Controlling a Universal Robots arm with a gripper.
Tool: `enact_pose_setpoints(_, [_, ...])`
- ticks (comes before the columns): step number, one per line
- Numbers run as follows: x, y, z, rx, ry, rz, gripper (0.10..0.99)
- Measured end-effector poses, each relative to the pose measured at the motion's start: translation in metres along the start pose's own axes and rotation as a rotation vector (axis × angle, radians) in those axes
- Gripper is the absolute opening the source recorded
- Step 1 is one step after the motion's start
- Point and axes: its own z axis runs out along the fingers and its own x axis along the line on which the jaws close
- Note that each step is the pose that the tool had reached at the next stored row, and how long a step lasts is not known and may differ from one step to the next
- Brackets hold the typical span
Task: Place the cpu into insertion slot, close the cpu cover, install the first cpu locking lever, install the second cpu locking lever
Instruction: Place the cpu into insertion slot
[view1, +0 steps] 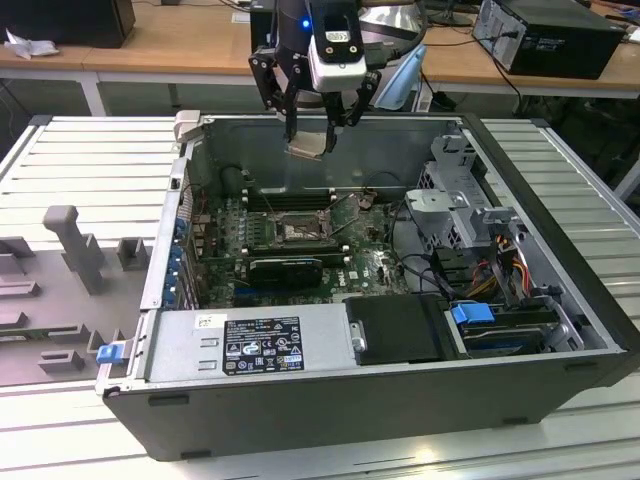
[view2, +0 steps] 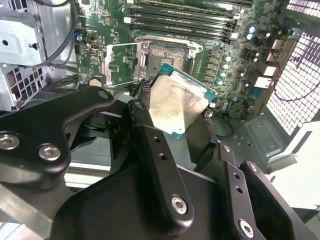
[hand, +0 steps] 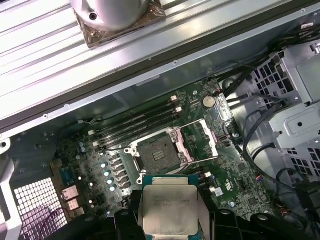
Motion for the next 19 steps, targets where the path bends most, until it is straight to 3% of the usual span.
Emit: enact_pose_setpoints(19, [0.0,0.0,0.0001,-0.002,-0.0084,0.094,0.529])
